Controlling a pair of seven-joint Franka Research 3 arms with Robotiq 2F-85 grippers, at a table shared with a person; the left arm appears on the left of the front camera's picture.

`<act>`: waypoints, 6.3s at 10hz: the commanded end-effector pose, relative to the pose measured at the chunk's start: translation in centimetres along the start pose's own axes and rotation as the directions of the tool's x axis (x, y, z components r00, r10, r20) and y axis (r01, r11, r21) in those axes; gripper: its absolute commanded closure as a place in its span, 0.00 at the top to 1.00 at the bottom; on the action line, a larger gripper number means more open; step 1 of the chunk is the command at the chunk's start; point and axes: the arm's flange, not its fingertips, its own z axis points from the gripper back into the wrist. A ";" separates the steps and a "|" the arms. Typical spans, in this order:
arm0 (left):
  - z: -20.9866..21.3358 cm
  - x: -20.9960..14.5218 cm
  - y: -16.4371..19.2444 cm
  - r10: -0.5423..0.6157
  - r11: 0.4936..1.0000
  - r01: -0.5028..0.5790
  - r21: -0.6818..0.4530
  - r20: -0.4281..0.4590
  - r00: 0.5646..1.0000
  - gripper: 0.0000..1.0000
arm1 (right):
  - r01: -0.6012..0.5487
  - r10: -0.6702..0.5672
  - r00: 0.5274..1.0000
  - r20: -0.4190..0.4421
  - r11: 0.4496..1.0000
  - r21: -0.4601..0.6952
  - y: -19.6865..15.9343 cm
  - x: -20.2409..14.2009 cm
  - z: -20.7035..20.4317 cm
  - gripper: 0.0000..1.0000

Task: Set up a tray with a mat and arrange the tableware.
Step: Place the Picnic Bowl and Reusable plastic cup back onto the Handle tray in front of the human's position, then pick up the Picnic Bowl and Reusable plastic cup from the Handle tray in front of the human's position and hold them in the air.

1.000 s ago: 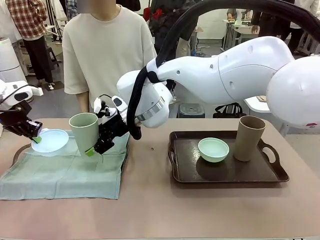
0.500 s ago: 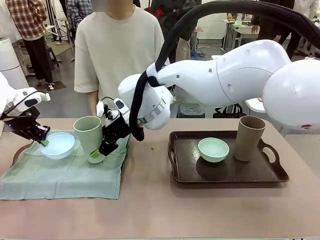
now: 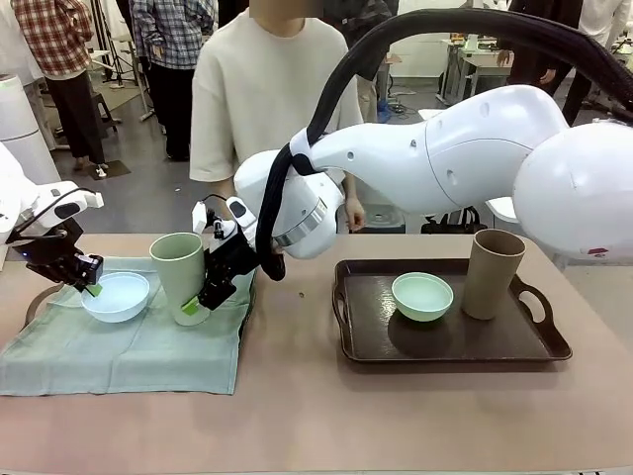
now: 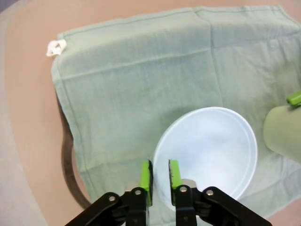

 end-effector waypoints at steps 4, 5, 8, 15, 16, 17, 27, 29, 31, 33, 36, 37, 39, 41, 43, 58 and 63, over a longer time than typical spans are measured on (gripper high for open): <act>2.2 -0.3 1.1 -0.023 1.000 0.023 -0.004 -0.060 0.998 0.53 | 0.123 -0.130 0.976 -0.177 0.991 -0.051 1.2 1.8 3.7 1.00; 2.8 -0.6 1.2 -0.030 1.000 0.029 -0.012 -0.058 0.998 0.62 | 0.156 -0.159 0.968 -0.194 0.987 -0.032 1.6 2.2 4.9 1.00; 5.7 -1.1 1.1 -0.062 0.998 0.061 -0.029 -0.050 0.997 0.70 | 0.328 -0.334 0.900 -0.281 0.942 -0.069 3.4 3.6 8.6 1.00; 16.0 -1.3 -5.6 -0.250 0.961 0.250 0.119 -0.012 0.968 0.70 | 0.595 -0.839 0.391 -0.378 0.544 -0.592 11.0 13.8 20.8 1.00; 17.3 -0.8 -6.5 -0.203 0.970 0.200 0.137 0.008 0.979 0.70 | 0.585 -0.855 0.343 -0.389 0.518 -0.624 12.2 14.9 21.6 1.00; 18.7 -0.4 -7.1 -0.152 0.981 0.147 0.130 0.032 0.988 0.70 | 0.562 -0.869 0.311 -0.386 0.495 -0.662 13.3 15.8 22.3 1.00; 19.4 -0.3 -6.8 -0.170 0.980 0.163 0.114 0.053 0.984 0.70 | 0.570 -0.866 0.328 -0.378 0.501 -0.652 14.1 15.5 22.8 1.00; 19.4 -0.3 -6.8 -0.170 0.980 0.163 0.114 0.053 0.984 0.70 | 0.570 -0.866 0.328 -0.378 0.501 -0.652 14.1 15.5 22.8 1.00; 19.4 -0.3 -6.8 -0.170 0.980 0.163 0.114 0.053 0.984 0.70 | 0.570 -0.866 0.328 -0.378 0.501 -0.652 14.1 15.5 22.8 1.00; 19.6 -0.2 -7.0 -0.147 0.984 0.142 0.107 0.043 0.988 0.70 | 0.571 -0.864 0.324 -0.385 0.503 -0.649 14.1 15.8 22.8 1.00; 20.4 0.2 -4.0 -0.084 0.996 0.080 -0.048 -0.084 0.993 0.70 | 0.706 -0.907 0.196 -0.374 0.395 -0.588 15.5 11.5 28.9 1.00; 20.5 -0.2 -3.0 -0.087 0.989 0.070 -0.130 -0.132 0.987 0.70 | 0.729 -0.926 0.149 -0.348 0.340 -0.594 17.6 9.8 31.0 1.00; 20.9 -1.8 -1.8 -0.090 0.971 0.042 -0.237 -0.195 0.977 0.70 | 0.731 -0.949 0.115 -0.295 0.282 -0.621 22.7 6.7 34.9 1.00; 21.2 -2.5 -1.0 -0.065 0.961 0.009 -0.278 -0.194 0.979 0.70 | 0.749 -0.984 0.094 -0.151 0.170 -0.640 26.3 4.0 37.5 1.00; 22.2 -1.6 1.0 0.102 0.906 -0.154 -0.394 -0.151 0.983 0.70 | 0.868 -0.994 0.034 0.101 -0.021 -0.496 28.2 -0.3 42.8 1.00; 23.8 -10.0 18.6 0.421 0.544 -0.408 -0.733 -0.183 0.889 0.70 | 0.969 -0.882 0.046 0.469 0.154 0.193 38.9 -13.5 55.0 1.00; 23.4 -10.1 18.5 0.485 0.577 -0.485 -0.657 -0.202 0.851 0.70 | 0.979 -0.880 0.033 0.473 0.123 0.161 39.3 -12.9 56.0 1.00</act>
